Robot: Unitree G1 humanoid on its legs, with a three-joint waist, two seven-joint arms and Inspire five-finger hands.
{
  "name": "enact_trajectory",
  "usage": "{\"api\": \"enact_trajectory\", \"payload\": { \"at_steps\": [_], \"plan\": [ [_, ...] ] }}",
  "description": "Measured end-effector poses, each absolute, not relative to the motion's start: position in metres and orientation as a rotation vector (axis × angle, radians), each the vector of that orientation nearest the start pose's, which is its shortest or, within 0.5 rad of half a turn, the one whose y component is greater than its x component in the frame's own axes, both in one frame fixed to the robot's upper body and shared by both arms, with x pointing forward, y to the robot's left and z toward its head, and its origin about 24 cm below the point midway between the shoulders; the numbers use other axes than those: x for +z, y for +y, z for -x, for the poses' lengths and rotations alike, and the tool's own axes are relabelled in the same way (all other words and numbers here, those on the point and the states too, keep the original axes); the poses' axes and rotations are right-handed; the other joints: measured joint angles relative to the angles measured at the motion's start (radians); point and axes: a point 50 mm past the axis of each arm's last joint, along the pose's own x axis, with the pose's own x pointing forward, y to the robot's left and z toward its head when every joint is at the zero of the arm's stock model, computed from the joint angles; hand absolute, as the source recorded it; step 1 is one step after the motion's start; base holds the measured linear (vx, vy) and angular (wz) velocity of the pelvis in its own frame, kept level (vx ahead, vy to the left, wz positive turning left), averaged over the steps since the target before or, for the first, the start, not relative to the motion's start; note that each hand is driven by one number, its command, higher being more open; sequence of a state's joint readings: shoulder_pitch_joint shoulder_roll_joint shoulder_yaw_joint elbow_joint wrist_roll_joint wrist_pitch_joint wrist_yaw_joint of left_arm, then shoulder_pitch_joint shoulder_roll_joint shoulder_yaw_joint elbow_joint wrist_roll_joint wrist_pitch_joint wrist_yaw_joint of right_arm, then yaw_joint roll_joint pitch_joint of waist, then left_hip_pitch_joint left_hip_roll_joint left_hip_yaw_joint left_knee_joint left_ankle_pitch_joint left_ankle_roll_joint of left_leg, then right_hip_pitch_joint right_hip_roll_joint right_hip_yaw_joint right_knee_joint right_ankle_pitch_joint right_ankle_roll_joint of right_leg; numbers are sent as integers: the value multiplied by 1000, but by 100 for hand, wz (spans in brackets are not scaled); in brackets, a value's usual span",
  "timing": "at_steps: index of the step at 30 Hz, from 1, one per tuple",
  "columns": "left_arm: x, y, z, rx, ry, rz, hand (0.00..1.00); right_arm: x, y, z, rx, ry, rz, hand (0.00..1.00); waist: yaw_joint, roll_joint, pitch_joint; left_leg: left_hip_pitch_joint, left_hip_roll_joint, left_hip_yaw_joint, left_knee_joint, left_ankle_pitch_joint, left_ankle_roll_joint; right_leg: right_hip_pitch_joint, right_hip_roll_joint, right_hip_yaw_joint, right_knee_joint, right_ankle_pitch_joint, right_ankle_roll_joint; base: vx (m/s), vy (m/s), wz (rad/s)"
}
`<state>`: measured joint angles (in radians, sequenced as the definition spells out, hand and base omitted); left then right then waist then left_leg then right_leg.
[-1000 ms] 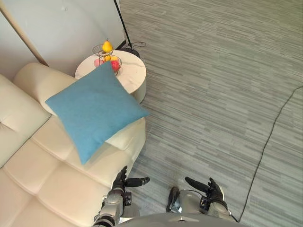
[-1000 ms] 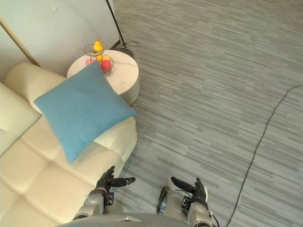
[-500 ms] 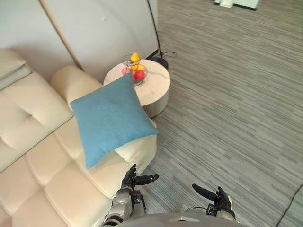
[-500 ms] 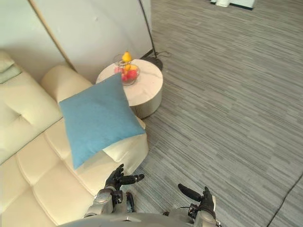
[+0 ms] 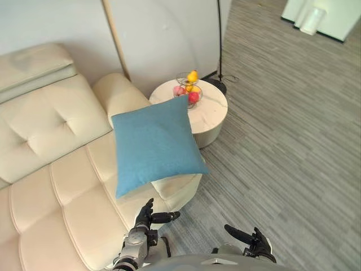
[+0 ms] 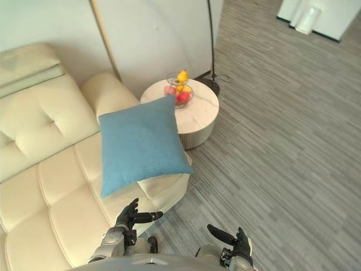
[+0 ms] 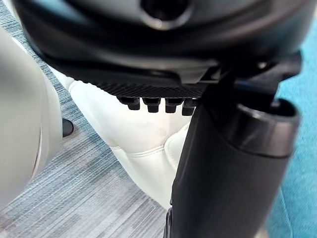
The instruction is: Pick up cushions and gather them together orderly.
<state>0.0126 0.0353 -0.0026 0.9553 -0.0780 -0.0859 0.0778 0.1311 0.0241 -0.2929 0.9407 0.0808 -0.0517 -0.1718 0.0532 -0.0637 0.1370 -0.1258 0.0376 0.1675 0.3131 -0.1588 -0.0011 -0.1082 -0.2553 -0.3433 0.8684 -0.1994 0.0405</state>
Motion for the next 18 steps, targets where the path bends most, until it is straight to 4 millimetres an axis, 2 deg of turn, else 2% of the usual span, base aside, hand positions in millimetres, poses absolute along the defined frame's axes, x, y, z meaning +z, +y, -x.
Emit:
{"api": "enact_trajectory", "payload": {
  "at_steps": [1,2,3,4,5,6,7,8,9,10,13,16,18],
  "plan": [
    [-142,167,-148,130,882,1,100,-156,-195,-91,-510,1018,-139,100,-2,-1,1,2,-1,-10,2,-1,1,-6,2,9,16,15,-2,108,-29,96],
    [-142,170,-147,133,884,-6,100,-155,-195,-90,-509,1010,-141,100,-7,11,4,11,3,-60,8,-4,8,-50,27,65,97,94,-16,142,-54,107],
    [-141,171,-149,139,880,-8,100,-155,-193,-90,-501,1001,-141,100,-7,8,0,12,7,-121,10,-10,10,-74,77,139,75,-31,-9,140,-60,120],
    [-141,171,-149,139,880,-8,100,-154,-192,-90,-496,999,-142,100,-7,8,0,12,7,-140,9,-11,9,-85,98,172,44,-61,-9,168,-97,126],
    [-141,170,-149,142,879,-2,100,-154,-192,-93,-487,989,-139,100,-7,14,2,11,7,-188,9,-15,3,-106,143,252,-44,-99,-7,137,-126,83],
    [-141,170,-149,145,880,1,100,-153,-192,-93,-486,986,-138,100,-7,17,2,11,7,-203,10,-17,0,-111,156,278,-72,-105,-7,195,-251,107],
    [-142,170,-148,151,884,7,100,-153,-192,-94,-483,980,-136,100,-8,22,0,8,6,-245,15,-22,-14,-119,192,365,-170,-106,-3,138,-206,90],
    [-142,170,-147,151,885,7,100,-153,-192,-94,-480,980,-134,100,-10,21,-5,-3,2,-268,32,-28,-34,-109,203,407,-259,-94,5,132,-255,139],
    [-143,171,-146,152,894,2,100,-154,-190,-90,-484,990,-151,100,-8,13,-14,-32,-20,-317,77,-51,-64,-81,181,394,-378,-46,20,124,-223,128],
    [-144,164,-145,144,899,15,100,-154,-196,-88,-502,996,-148,100,-2,38,-31,-38,8,-303,76,-44,-73,-60,193,353,-411,-45,15,168,-274,109],
    [-146,158,-140,141,910,33,100,-153,-201,-90,-494,989,-123,100,2,69,-48,-30,41,-306,24,-30,-96,-40,211,308,-450,-44,11,165,-219,44],
    [-147,157,-138,139,918,37,100,-153,-198,-92,-483,989,-127,100,1,66,-47,9,61,-307,-36,-4,-108,21,224,265,-508,-36,0,134,-134,33],
    [-147,158,-138,139,917,36,100,-154,-196,-92,-481,992,-130,100,1,53,-47,27,63,-306,-48,1,-112,45,224,255,-521,-36,0,90,-53,17]
  ]
}}
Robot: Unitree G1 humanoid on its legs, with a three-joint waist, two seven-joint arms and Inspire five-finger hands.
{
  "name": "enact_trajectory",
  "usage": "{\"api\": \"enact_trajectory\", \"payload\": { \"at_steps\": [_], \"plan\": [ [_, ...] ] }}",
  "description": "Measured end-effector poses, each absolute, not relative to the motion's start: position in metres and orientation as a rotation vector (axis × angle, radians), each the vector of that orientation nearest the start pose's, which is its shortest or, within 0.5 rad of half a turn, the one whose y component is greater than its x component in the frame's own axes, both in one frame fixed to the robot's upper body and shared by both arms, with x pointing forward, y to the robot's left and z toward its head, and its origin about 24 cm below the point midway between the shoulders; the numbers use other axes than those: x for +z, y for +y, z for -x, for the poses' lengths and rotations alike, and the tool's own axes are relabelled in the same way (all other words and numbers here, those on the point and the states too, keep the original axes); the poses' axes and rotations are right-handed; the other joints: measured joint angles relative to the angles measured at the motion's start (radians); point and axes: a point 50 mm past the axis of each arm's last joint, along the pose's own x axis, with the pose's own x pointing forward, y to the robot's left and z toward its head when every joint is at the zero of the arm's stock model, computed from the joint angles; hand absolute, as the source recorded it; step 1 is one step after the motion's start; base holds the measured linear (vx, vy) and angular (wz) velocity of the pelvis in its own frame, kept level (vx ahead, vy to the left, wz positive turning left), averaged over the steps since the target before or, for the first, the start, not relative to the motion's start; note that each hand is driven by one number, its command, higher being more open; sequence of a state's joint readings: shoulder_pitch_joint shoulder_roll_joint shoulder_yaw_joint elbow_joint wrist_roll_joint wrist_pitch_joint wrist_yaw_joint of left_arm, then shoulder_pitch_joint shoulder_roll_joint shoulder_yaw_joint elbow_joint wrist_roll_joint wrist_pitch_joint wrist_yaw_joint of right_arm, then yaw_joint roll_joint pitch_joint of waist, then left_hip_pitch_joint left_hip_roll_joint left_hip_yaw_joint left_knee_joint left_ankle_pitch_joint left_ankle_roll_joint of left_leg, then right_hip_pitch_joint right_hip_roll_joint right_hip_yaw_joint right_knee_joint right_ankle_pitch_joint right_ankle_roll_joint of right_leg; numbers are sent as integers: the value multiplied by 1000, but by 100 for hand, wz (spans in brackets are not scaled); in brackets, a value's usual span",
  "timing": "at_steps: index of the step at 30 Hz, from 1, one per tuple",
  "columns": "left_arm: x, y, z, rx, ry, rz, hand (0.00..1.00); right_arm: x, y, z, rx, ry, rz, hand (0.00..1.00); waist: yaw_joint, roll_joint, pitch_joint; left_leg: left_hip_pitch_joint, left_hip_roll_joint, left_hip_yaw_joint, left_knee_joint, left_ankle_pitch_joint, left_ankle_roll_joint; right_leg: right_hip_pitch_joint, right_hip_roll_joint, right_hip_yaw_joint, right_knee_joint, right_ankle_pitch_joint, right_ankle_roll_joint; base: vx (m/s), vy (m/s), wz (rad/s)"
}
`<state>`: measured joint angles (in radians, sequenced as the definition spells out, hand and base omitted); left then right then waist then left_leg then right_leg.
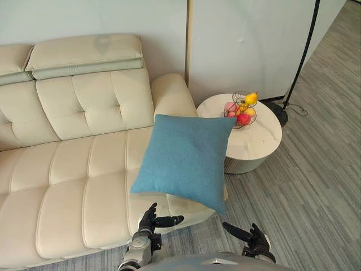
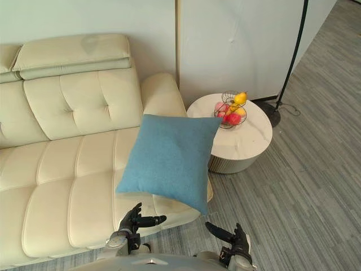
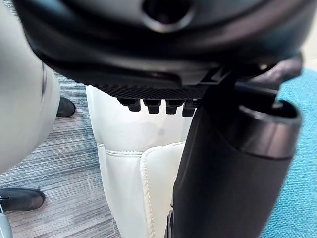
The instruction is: Pick up cushions and gather them together orderly.
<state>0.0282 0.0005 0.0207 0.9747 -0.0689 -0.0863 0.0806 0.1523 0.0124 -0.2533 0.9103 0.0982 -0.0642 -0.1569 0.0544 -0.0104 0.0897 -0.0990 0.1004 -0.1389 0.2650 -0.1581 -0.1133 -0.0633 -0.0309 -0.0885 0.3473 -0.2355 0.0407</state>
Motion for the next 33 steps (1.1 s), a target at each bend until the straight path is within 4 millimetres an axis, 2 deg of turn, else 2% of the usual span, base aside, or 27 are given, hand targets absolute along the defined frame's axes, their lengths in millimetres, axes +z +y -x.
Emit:
{"api": "enact_trajectory", "payload": {
  "at_steps": [4,7,11,14,17,19,21,27,33],
  "plan": [
    [-147,157,-137,138,922,35,100,-154,-189,-94,-466,990,-141,100,0,-20,-12,24,-2,13,-30,17,5,40,-11,-11,-52,12,1,60,7,8],
    [-147,159,-137,141,922,32,100,-154,-189,-95,-465,987,-142,100,-1,-17,-13,45,-4,22,-61,38,8,67,-14,-13,-93,40,5,11,42,1],
    [-147,171,-136,161,923,2,100,-147,-190,-104,-437,940,-93,100,-4,-14,-17,67,-10,26,-108,71,14,82,-21,-14,-127,61,4,-62,28,0],
    [-145,186,-135,186,917,-31,100,-131,-205,-119,-443,830,-32,100,-6,-8,-20,80,-13,27,-147,90,16,81,-26,-18,-128,67,3,-138,20,7],
    [-138,210,-135,252,877,-50,100,-102,-227,-139,-455,663,39,100,-6,-7,-21,79,-20,38,-173,110,24,65,-33,-13,-130,79,5,-169,32,-2],
    [-133,227,-134,313,857,-57,100,-85,-237,-149,-456,572,69,100,-7,-8,-22,80,-24,45,-193,120,31,61,-36,-8,-135,87,10,-118,25,-5],
    [-130,237,-131,361,842,-48,100,-78,-239,-152,-449,535,78,100,-8,-8,-24,81,-27,47,-207,126,26,58,-39,-6,-140,90,13,-62,23,-1],
    [-121,247,-132,412,781,-21,100,-70,-238,-152,-421,492,77,100,-8,1,-33,80,-35,52,-211,134,32,60,-44,1,-159,96,16,41,10,-2],
    [-104,248,-151,409,670,-27,100,-49,-238,-166,-395,380,85,100,-8,5,-35,82,-36,54,-211,128,29,65,-43,4,-170,96,16,63,8,-2]
  ]
}}
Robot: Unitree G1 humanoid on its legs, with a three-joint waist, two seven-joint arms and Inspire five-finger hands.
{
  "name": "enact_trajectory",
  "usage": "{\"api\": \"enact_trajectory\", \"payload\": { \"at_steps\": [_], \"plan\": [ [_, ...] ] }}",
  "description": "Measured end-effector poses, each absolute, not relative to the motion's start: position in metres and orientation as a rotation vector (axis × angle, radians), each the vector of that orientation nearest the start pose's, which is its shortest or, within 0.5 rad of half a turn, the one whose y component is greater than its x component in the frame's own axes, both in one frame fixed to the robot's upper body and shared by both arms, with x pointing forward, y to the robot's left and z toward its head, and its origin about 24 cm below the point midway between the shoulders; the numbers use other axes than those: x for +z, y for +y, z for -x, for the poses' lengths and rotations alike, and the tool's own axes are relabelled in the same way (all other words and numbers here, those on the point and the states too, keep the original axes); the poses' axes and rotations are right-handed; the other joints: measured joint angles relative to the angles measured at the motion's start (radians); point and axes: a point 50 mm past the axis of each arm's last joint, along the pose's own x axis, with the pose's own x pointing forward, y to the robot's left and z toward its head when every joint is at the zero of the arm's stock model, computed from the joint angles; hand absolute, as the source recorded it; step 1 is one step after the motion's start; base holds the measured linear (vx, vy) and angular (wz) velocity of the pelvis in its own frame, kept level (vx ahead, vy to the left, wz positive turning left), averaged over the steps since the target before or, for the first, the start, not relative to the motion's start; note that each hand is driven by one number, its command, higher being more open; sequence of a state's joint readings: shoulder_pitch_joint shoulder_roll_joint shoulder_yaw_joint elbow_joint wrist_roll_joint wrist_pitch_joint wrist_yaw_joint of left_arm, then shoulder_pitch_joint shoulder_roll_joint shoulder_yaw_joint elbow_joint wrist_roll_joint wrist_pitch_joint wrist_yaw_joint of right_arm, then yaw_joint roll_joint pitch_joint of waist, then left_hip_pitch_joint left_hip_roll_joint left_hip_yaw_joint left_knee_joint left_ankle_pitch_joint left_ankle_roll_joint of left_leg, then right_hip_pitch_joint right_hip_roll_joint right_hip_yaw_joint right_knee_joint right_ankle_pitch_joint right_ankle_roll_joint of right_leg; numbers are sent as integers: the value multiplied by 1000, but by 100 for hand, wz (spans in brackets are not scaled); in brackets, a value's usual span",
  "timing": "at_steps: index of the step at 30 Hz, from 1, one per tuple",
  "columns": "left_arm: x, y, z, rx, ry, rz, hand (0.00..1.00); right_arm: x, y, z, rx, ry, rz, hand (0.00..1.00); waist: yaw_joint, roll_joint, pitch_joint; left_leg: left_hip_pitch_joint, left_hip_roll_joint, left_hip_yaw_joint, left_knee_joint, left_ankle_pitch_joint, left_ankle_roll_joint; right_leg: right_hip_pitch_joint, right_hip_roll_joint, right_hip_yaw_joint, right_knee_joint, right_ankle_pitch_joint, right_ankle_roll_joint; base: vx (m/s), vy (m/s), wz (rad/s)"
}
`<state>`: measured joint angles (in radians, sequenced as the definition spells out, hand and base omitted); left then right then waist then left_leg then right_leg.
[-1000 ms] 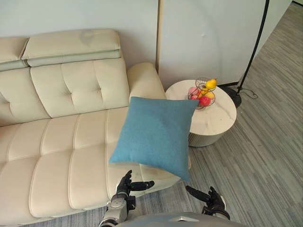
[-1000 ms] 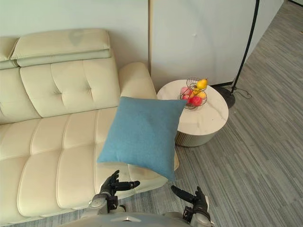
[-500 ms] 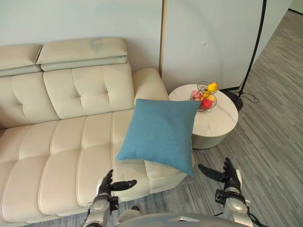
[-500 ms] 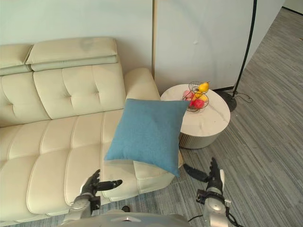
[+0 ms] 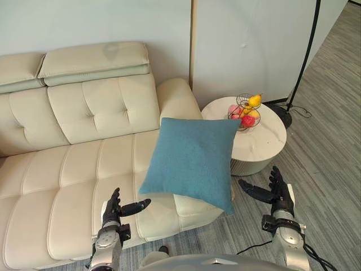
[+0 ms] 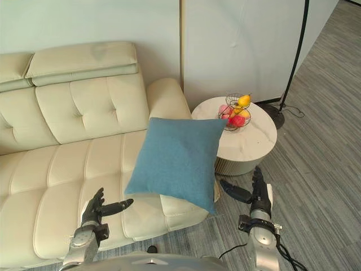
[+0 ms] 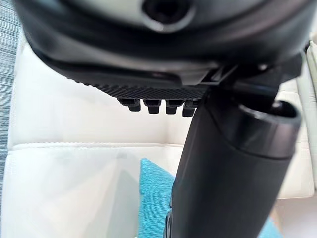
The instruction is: Pick up cushions and gather them together orderly.
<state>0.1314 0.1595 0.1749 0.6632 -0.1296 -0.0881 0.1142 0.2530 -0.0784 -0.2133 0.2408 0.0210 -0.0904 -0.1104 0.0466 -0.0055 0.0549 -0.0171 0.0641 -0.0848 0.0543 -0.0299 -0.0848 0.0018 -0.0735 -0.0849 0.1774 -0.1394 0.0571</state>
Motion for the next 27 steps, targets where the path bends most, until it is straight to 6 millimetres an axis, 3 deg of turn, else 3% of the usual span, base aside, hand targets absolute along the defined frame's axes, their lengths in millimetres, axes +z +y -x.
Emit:
{"api": "enact_trajectory", "payload": {
  "at_steps": [4,8,15,20,21,22,23,27],
  "plan": [
    [-100,248,-156,425,642,-16,100,-46,-234,-170,-363,365,98,100,-3,0,0,-3,1,1,-1,-1,0,-4,1,3,-3,0,0,0,0,0],
    [-98,239,-165,404,627,-22,100,-48,-218,-176,-291,367,95,100,-3,1,0,-38,3,2,-2,3,3,-41,5,9,-8,14,-1,-49,19,-5],
    [-92,203,-193,273,572,-3,100,-57,-184,-199,-189,387,31,100,-2,-11,35,-97,-5,14,-2,25,16,-78,6,16,-63,69,8,-45,45,-3],
    [-76,170,-223,197,488,78,100,-52,-163,-214,-151,359,-5,100,2,-26,102,-186,-16,9,27,38,24,-163,-3,14,-35,81,10,-75,43,4],
    [-70,164,-230,188,463,93,100,-48,-160,-219,-144,344,-11,0,4,-27,117,-206,-17,7,40,38,24,-182,-4,13,-24,81,10,-101,39,6],
    [-66,161,-236,183,445,102,100,-46,-158,-223,-143,332,-16,0,4,-29,128,-218,-17,6,45,38,24,-195,-5,13,-17,81,10,-88,20,4],
    [-55,154,-249,170,405,116,0,-38,-153,-233,-138,298,-21,0,6,-29,148,-250,-18,4,63,39,25,-226,-6,13,2,81,10,-92,14,2],
    [-35,147,-270,168,331,137,0,-24,-150,-248,-153,242,-44,0,9,-30,176,-287,-18,1,81,43,23,-264,-7,12,25,81,10,-74,3,3]
  ]
}}
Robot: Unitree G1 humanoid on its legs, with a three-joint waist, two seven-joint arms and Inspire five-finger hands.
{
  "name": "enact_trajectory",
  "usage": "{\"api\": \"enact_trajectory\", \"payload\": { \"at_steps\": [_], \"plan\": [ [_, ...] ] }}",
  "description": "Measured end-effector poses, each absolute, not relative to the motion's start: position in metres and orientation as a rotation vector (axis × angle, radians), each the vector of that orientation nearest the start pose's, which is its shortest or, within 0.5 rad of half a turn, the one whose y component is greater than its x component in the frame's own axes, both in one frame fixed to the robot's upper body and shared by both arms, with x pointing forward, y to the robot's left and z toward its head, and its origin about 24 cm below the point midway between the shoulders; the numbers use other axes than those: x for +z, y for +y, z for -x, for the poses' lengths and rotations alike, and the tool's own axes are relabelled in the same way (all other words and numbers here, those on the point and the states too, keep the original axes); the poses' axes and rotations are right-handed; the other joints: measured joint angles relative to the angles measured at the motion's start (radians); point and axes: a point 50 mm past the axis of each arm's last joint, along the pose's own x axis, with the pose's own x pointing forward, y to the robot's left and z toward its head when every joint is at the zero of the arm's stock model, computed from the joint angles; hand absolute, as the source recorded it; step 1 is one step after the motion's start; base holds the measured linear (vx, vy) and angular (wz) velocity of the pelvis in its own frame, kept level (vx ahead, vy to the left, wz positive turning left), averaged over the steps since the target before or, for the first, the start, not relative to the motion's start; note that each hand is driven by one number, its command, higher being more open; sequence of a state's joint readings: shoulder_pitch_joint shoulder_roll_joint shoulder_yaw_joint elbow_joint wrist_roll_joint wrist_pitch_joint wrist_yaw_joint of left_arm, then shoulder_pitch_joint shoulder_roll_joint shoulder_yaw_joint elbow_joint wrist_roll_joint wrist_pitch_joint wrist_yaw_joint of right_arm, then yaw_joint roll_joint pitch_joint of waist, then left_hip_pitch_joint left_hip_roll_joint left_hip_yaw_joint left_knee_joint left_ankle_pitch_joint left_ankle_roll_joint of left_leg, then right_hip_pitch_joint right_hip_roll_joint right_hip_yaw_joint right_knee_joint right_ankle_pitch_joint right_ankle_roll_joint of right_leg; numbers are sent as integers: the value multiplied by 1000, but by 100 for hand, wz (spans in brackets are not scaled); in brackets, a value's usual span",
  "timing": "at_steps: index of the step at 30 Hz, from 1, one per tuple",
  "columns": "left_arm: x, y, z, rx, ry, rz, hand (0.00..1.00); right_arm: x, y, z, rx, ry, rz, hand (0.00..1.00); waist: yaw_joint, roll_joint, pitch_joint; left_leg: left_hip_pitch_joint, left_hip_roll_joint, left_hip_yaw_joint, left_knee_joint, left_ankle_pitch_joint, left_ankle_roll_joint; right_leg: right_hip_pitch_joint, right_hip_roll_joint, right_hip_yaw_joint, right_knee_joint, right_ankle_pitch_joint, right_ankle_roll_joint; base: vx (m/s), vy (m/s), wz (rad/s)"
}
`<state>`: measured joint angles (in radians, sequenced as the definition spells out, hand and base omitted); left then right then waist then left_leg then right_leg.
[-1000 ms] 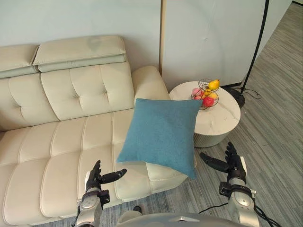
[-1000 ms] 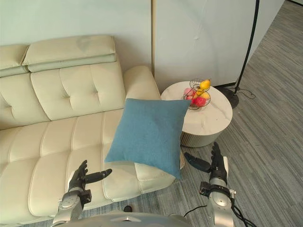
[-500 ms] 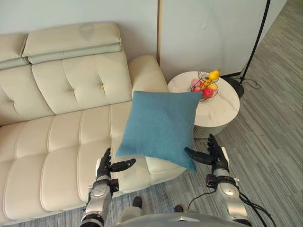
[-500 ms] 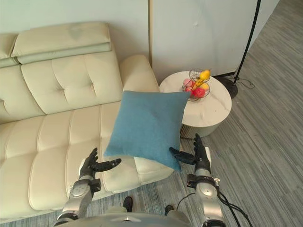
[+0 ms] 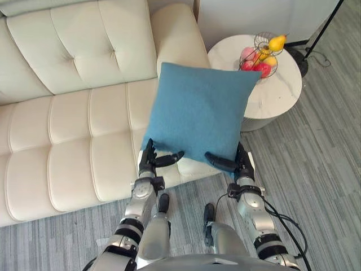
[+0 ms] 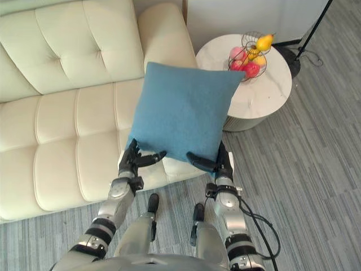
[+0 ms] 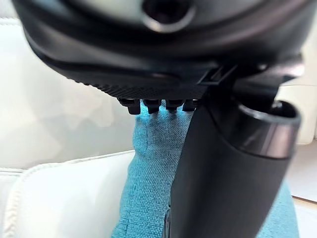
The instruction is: Pick up cushions and gather them together orderly.
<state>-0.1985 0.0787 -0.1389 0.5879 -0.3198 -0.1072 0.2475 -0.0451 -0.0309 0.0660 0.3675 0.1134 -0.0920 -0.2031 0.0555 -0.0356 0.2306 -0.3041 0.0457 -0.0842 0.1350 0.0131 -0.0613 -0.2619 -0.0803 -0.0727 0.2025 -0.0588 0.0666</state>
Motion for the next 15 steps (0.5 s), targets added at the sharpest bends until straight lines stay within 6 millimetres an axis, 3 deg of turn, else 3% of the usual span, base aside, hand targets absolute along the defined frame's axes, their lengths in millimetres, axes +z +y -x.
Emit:
{"api": "enact_trajectory", "payload": {
  "at_steps": [6,15],
  "plan": [
    [4,134,-299,156,190,160,0,8,-150,-266,-195,114,-80,0,10,5,24,-31,0,-4,-10,24,-1,-49,-8,-2,34,-2,-3,-47,-11,3],
    [43,127,-314,134,30,189,0,32,-156,-271,-199,8,-85,0,13,5,26,-28,-2,-1,-45,47,-5,-70,-17,-2,51,-7,-8,-1,-1,0]
  ]
}}
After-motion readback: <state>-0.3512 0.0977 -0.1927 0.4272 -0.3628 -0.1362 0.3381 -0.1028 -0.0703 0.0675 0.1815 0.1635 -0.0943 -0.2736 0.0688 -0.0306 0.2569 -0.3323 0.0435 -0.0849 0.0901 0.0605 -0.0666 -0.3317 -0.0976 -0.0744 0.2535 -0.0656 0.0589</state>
